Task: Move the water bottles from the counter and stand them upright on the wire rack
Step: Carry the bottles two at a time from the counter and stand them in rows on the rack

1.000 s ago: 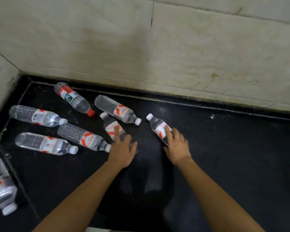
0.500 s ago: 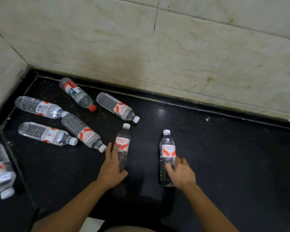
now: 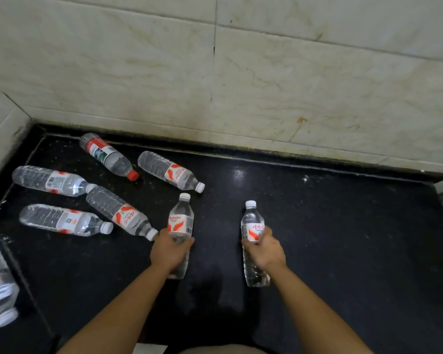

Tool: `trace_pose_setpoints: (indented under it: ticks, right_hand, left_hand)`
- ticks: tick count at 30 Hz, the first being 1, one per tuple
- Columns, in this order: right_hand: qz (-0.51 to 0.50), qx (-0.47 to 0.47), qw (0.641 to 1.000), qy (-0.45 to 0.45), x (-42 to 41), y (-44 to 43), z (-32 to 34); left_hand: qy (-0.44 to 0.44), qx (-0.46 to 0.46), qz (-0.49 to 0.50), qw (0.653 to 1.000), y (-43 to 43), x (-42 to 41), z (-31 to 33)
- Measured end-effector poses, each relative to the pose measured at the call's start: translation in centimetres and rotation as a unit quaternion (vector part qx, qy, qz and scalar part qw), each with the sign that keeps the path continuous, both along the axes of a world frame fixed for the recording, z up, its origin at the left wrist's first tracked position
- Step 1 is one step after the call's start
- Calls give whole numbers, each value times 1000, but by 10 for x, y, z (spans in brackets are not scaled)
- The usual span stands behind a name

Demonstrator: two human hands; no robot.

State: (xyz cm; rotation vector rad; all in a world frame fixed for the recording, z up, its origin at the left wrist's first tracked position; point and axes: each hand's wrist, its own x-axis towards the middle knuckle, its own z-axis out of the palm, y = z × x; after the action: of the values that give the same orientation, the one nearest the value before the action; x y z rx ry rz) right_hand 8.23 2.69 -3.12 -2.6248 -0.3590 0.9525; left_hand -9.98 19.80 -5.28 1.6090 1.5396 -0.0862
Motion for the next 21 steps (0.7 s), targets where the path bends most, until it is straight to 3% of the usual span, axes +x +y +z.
trace_pose_setpoints:
  ticks: [3, 10, 13, 21]
  right_hand:
    - [-41, 28, 999, -7, 2, -16, 8]
    - [-191, 201, 958, -70, 16, -63, 53]
    - [-236, 254, 930, -125, 27, -94, 86]
    - [-307, 350, 849, -250, 51, -220, 164]
  left_hand:
    - [-137, -130, 62, 980, 5, 3, 22]
    - [-399, -338, 8, 852, -17, 71, 86]
    - [-447, -352, -37, 821, -40, 116, 121]
    - [-471, -337, -191, 793, -164, 189, 199]
